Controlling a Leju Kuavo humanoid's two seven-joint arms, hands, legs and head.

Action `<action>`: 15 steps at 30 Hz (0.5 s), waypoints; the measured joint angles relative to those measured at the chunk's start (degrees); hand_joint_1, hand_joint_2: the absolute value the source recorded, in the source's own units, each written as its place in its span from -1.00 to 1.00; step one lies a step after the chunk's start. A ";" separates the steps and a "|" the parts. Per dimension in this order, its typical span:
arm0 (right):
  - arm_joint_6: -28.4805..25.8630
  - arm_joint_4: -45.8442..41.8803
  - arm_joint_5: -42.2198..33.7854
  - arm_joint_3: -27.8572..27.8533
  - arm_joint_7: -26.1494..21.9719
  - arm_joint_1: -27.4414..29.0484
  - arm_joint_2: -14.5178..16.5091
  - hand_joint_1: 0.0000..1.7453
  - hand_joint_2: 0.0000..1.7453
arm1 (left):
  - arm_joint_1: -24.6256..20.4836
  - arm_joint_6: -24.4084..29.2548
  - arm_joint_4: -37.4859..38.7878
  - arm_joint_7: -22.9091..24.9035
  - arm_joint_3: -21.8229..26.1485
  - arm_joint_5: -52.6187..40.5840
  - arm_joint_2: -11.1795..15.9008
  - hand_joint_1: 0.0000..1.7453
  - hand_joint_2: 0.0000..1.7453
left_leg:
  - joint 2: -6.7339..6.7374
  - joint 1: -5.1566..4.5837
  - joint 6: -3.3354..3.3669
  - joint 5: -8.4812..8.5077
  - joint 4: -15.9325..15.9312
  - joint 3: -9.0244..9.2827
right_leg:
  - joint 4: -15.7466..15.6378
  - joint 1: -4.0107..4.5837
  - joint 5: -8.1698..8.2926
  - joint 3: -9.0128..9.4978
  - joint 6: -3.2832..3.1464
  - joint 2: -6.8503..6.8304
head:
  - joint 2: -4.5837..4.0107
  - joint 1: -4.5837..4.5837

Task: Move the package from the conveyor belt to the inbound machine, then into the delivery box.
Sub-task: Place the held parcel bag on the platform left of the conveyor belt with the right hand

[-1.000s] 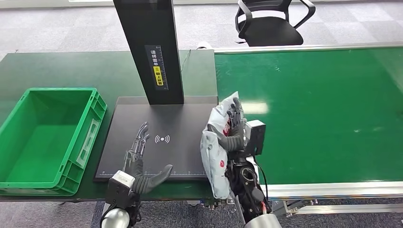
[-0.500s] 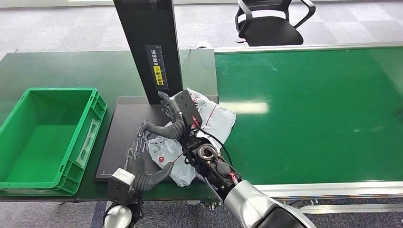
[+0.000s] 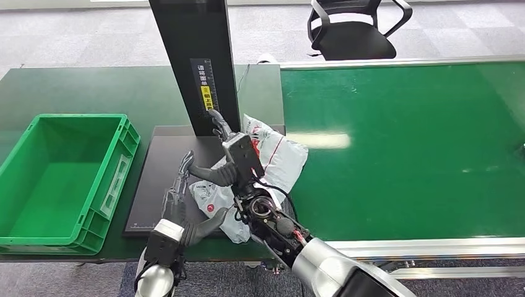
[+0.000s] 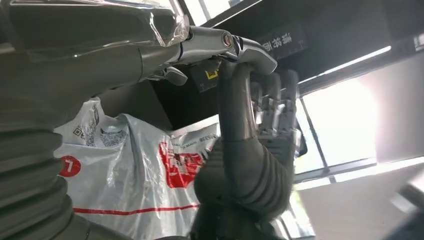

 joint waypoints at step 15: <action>-3.38 -41.62 19.22 -28.04 -5.72 32.90 -0.46 -1.00 1.00 | -10.24 7.67 23.86 8.50 -1.08 -13.45 1.40 -1.00 1.00 | -0.04 -0.01 0.00 -0.01 -0.01 -0.03 | -0.01 -0.01 -0.01 -0.03 0.00 -0.13 | 0.00 -0.08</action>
